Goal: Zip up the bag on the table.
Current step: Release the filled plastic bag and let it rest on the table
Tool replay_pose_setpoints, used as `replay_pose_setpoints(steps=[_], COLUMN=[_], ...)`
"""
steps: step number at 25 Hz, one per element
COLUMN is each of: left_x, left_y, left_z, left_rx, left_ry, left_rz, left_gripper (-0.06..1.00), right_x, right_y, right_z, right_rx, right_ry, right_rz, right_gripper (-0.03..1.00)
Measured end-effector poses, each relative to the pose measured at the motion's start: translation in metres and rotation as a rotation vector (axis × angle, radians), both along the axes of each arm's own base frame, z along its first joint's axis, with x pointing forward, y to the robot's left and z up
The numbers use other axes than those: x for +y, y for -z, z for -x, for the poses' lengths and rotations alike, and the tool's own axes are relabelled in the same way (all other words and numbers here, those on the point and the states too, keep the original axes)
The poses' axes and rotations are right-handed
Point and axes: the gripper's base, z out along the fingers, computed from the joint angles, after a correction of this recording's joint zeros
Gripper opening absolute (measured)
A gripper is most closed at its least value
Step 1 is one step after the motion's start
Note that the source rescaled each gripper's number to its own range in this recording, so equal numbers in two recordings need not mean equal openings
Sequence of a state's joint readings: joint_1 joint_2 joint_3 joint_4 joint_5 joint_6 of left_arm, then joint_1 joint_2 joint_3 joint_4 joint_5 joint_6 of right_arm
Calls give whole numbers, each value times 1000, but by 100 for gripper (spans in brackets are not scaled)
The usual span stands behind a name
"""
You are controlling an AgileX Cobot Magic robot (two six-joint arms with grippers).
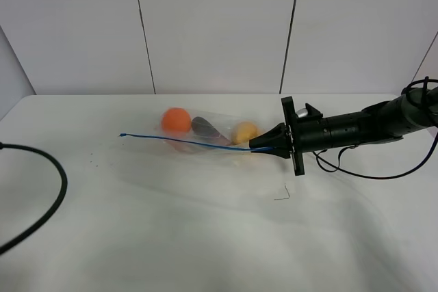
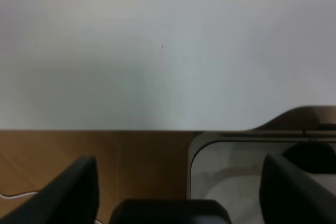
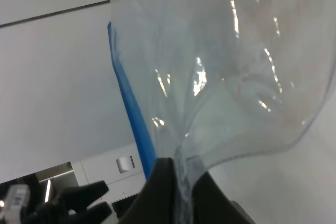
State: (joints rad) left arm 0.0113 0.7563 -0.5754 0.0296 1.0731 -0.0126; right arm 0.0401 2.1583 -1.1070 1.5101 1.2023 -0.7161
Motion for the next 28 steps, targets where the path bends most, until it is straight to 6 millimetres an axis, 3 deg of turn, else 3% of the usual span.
replay_pose_setpoints(steps=[3, 6, 17, 28], left_x=[0, 0, 0, -1], left_y=[10, 9, 4, -9], left_z=[17, 25, 34, 74], left_rx=[-29, -96, -173, -472], left_ry=[0, 0, 0, 0], left_rz=[0, -1, -5, -9], left_gripper=[95, 95, 95, 95], right_x=[0, 0, 0, 0], right_y=[0, 0, 0, 0], right_z=[0, 0, 0, 0], right_rx=[0, 0, -3, -3], right_ry=[0, 0, -1, -1], right_rz=[0, 0, 0, 0], right_gripper=[0, 0, 0, 0])
